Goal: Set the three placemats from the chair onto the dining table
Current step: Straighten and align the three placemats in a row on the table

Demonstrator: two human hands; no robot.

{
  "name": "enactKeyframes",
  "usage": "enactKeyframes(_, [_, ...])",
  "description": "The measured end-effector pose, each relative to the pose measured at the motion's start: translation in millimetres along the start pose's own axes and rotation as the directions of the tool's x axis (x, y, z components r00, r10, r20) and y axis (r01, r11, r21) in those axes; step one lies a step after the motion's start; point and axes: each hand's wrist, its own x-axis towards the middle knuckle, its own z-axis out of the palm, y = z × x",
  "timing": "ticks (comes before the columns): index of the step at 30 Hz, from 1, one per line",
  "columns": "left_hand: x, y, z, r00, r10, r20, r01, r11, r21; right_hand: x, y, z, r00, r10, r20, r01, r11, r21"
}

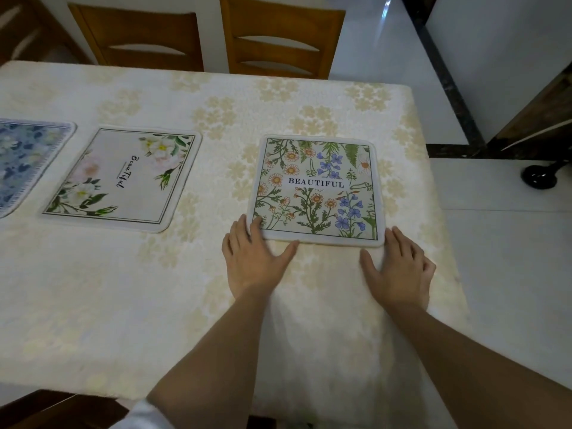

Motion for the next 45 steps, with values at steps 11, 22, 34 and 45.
enactKeyframes(11, [15, -27, -17, 0.996, 0.021, 0.085, -0.017, 0.999, -0.040, 1, -37, 1, 0.996, 0.050, 0.071, -0.055, 0.995, 0.081])
enactKeyframes(22, [40, -115, -34, 1.000, 0.011, 0.017, -0.011, 1.000, 0.009, -11, -118, 26, 0.995, -0.063, 0.075, 0.055, 0.993, 0.102])
enactKeyframes(34, [47, -122, -37, 0.995, 0.011, 0.099, -0.013, 1.000, 0.027, -16, -136, 29, 0.998, 0.002, -0.055, 0.003, 0.995, 0.103])
enactKeyframes(45, [44, -117, -46, 0.992, -0.050, 0.115, 0.051, 0.999, -0.005, -16, -135, 31, 0.996, -0.030, -0.082, 0.041, 0.990, 0.132])
